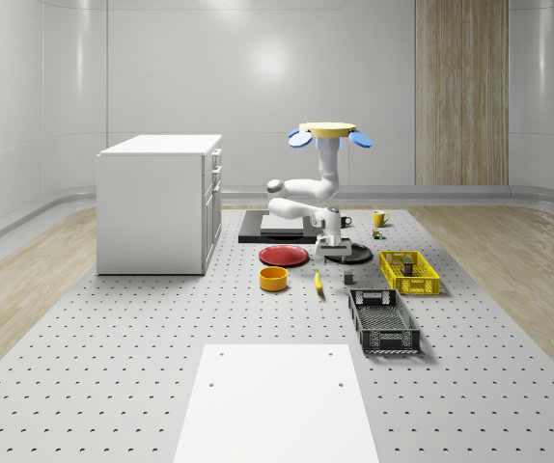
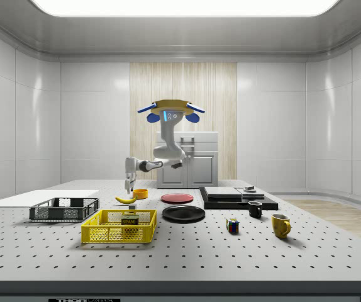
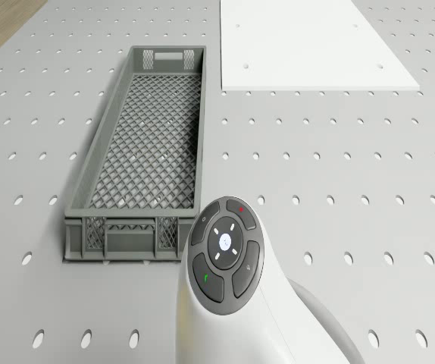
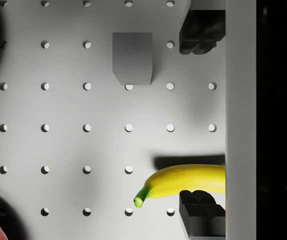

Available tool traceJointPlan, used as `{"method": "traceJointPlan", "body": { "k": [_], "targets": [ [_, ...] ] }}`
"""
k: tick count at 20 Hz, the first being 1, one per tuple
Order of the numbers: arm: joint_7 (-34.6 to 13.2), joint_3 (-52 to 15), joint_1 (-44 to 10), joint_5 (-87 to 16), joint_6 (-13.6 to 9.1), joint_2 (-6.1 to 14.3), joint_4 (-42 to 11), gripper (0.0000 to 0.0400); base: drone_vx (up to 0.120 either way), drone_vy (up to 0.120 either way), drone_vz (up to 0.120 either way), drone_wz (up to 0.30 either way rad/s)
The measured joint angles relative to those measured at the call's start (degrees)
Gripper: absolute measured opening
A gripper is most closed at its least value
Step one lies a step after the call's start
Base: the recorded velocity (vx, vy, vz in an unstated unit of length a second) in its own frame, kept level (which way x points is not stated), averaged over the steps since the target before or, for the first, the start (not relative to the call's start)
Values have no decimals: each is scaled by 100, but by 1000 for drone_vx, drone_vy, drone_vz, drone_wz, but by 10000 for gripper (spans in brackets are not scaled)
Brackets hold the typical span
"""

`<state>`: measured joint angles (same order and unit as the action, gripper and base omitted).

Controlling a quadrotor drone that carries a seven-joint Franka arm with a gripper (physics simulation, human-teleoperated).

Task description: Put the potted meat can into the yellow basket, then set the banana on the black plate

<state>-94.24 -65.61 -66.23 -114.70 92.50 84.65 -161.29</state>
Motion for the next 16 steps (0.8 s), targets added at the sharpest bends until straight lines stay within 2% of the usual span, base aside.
{"method": "traceJointPlan", "body": {
  "k": [5, 9, 11, 16],
  "targets": [
    [2, 1, 2, -2, -4, -4, 0, 400, 112, -120, 0, 0],
    [3, 1, 4, -3, -7, -8, -1, 400, 0, -120, -110, 0],
    [3, 2, 4, -4, -9, -9, -1, 400, 0, -120, -20, 0],
    [5, 2, 6, -6, -12, -13, -1, 400, 32, -8, -16, 0]
  ]
}}
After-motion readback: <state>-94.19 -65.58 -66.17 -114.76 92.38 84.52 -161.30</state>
